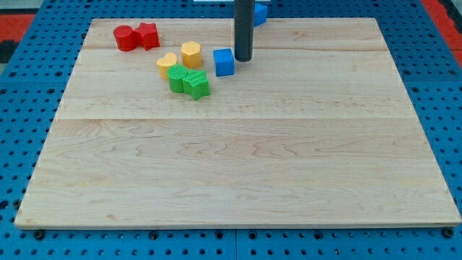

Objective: Push the red star along with the red circle slightly left and down

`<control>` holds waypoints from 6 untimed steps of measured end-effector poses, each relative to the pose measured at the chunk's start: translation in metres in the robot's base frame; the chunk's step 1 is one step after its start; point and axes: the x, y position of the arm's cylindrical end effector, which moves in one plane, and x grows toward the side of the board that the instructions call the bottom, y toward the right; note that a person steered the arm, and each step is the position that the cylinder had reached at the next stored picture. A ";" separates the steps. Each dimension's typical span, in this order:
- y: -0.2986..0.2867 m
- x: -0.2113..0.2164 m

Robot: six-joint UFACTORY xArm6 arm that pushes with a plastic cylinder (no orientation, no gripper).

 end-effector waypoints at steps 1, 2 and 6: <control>-0.001 -0.044; -0.046 -0.055; -0.188 -0.059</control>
